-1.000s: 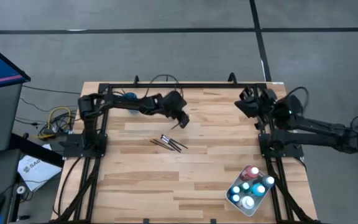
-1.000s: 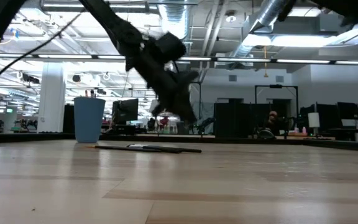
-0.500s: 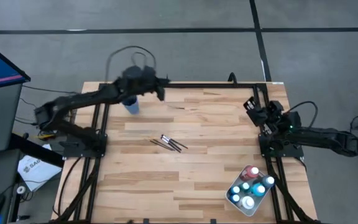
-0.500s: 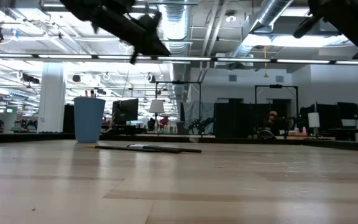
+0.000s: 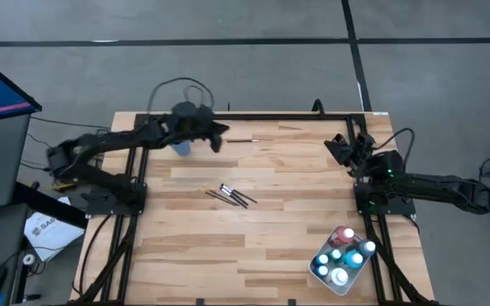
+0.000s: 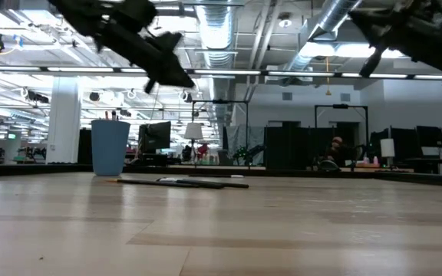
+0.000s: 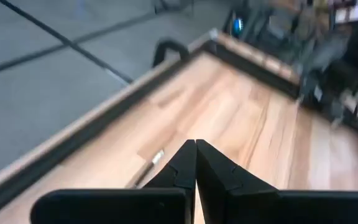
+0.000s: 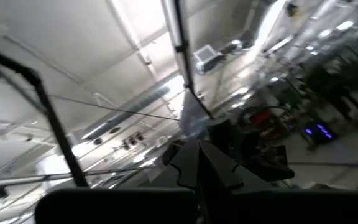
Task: Pick & Place Paint Supplies
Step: Put the silver paint brush into the blue cup
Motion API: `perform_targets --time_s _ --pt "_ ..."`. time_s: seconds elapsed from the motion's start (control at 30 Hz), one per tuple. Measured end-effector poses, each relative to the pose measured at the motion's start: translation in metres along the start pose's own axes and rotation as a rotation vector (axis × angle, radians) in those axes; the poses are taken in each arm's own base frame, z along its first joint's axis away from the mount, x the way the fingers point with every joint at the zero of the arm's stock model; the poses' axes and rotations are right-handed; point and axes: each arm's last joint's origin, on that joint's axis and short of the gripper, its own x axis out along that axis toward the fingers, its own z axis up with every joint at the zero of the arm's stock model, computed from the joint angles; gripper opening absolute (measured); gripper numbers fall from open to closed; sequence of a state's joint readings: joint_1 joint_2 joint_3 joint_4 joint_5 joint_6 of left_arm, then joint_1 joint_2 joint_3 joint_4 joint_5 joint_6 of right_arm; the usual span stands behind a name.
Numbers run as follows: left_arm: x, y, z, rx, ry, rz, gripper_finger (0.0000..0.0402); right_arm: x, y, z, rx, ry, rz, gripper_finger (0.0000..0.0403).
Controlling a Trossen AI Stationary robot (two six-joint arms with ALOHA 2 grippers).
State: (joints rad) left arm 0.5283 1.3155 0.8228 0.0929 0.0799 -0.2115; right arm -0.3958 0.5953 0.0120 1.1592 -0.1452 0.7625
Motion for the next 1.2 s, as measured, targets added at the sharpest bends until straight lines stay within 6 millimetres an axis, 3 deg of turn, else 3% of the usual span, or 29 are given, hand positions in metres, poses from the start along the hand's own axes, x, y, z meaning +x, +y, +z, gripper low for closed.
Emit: perform_targets --time_s 0.17,0.33,0.43,0.57,1.03,1.2 --pt "0.051 -0.009 0.006 0.067 0.161 -0.046 0.0018 0.0 -0.006 -0.004 0.066 0.021 -0.078 0.0" --pt "0.099 -0.014 0.016 0.147 0.342 -0.103 0.0074 0.0 -0.006 -0.005 0.086 0.024 -0.082 0.0" --pt "0.12 -0.017 0.024 0.226 0.365 -0.101 0.011 0.0 -0.006 -0.005 0.086 0.025 -0.082 0.0" --pt "0.145 -0.013 0.013 0.257 0.465 -0.056 0.0142 0.0 -0.007 -0.006 0.088 0.035 -0.093 0.0" --pt "0.193 0.002 -0.033 0.275 0.644 -0.112 0.0133 -0.001 -0.01 -0.009 0.094 0.068 -0.126 0.0" --pt "0.196 0.003 -0.024 0.272 0.612 -0.083 0.0135 -0.001 -0.01 -0.009 0.095 0.068 -0.126 0.0"
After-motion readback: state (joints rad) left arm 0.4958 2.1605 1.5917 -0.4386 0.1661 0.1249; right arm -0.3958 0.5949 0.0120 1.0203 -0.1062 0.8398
